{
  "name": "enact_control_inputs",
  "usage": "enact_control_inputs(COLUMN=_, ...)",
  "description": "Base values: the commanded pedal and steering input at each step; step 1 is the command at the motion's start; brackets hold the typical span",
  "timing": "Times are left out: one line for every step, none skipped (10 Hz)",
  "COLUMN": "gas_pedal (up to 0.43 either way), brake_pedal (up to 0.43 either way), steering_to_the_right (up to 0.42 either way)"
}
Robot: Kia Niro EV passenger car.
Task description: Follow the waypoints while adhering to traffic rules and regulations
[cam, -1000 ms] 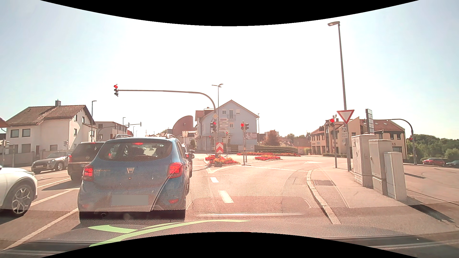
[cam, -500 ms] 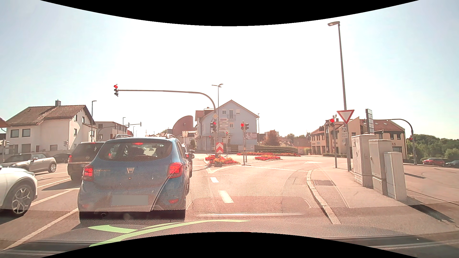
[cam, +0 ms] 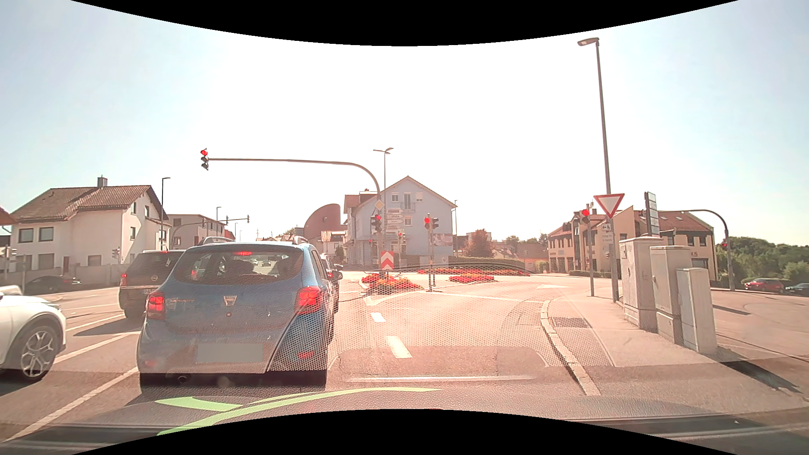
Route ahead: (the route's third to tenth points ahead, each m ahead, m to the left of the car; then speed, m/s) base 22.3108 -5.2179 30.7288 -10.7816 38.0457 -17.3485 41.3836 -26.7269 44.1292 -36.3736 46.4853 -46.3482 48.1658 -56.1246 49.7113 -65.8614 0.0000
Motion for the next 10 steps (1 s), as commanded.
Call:
enact_control_inputs(gas_pedal=0.0, brake_pedal=0.372, steering_to_the_right=0.073)
enact_control_inputs(gas_pedal=0.0, brake_pedal=0.372, steering_to_the_right=0.073)
enact_control_inputs(gas_pedal=0.0, brake_pedal=0.372, steering_to_the_right=0.073)
enact_control_inputs(gas_pedal=0.0, brake_pedal=0.372, steering_to_the_right=0.073)
enact_control_inputs(gas_pedal=0.0, brake_pedal=0.372, steering_to_the_right=0.073)
enact_control_inputs(gas_pedal=0.0, brake_pedal=0.372, steering_to_the_right=0.073)
enact_control_inputs(gas_pedal=0.0, brake_pedal=0.372, steering_to_the_right=0.073)
enact_control_inputs(gas_pedal=0.0, brake_pedal=0.372, steering_to_the_right=0.073)
enact_control_inputs(gas_pedal=0.0, brake_pedal=0.372, steering_to_the_right=0.073)
enact_control_inputs(gas_pedal=0.0, brake_pedal=0.372, steering_to_the_right=0.073)
